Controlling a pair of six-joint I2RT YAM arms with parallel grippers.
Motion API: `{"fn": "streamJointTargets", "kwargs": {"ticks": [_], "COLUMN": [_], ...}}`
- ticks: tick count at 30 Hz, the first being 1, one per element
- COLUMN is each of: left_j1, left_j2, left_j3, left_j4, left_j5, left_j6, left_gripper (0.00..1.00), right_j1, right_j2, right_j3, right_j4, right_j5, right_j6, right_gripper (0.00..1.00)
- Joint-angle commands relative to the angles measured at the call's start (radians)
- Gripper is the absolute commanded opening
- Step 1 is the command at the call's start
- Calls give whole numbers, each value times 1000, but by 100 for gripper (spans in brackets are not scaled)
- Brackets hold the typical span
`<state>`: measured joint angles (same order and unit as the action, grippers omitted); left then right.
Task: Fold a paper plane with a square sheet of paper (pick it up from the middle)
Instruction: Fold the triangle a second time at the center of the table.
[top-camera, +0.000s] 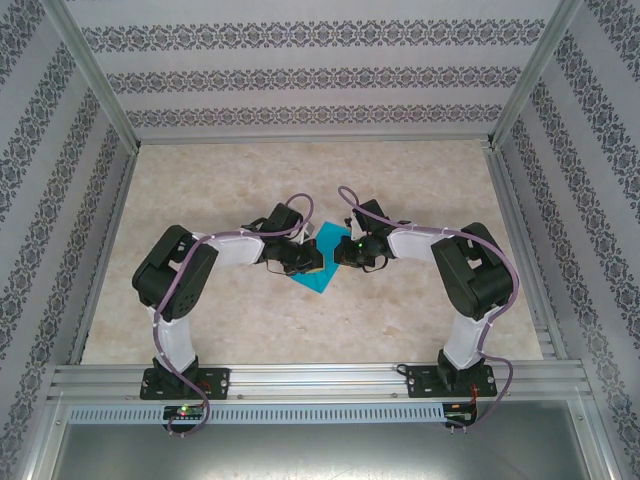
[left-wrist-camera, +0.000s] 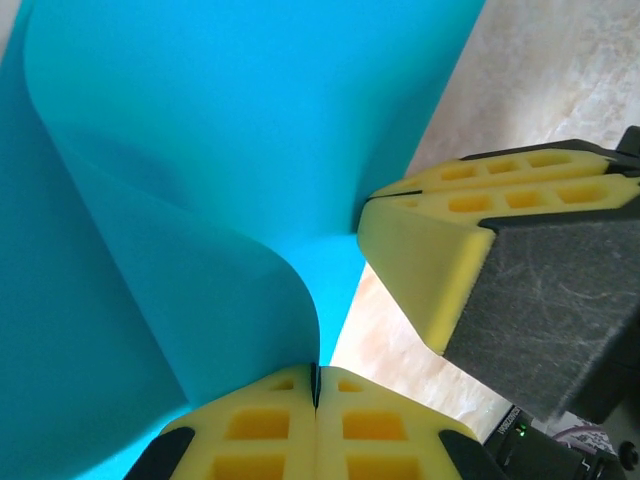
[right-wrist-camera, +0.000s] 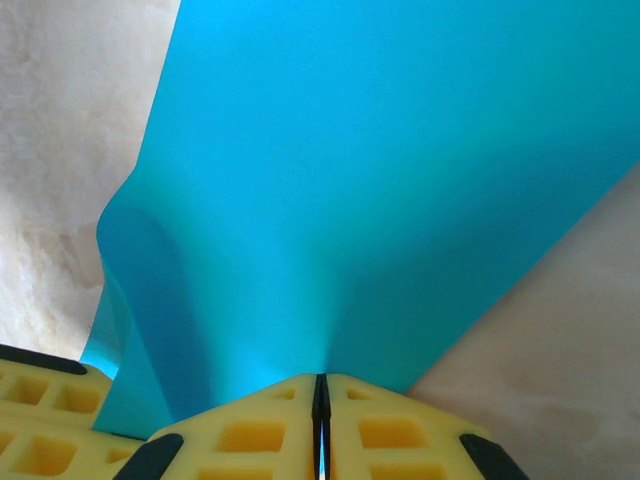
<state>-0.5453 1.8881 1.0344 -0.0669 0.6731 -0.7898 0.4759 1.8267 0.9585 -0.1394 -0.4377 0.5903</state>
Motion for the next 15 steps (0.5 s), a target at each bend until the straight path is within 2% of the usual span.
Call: {"fn": "streamJointTargets", "kwargs": {"ticks": [1,15], "left_j1": [-18,-18], "left_j2": [22,63], "left_j3": [31,57], "left_j4": [-16,-14], "left_j5": [3,-7], "left_j6": [20,21], "left_gripper": [5,5], "right_j1": [15,15], "right_j2": [3,6], "right_j3": [-1,-6], "right_j4": [-19,-23], "right_j5": [-5,-4], "right_j6": [-28,-35], "right_gripper": [12,11]}}
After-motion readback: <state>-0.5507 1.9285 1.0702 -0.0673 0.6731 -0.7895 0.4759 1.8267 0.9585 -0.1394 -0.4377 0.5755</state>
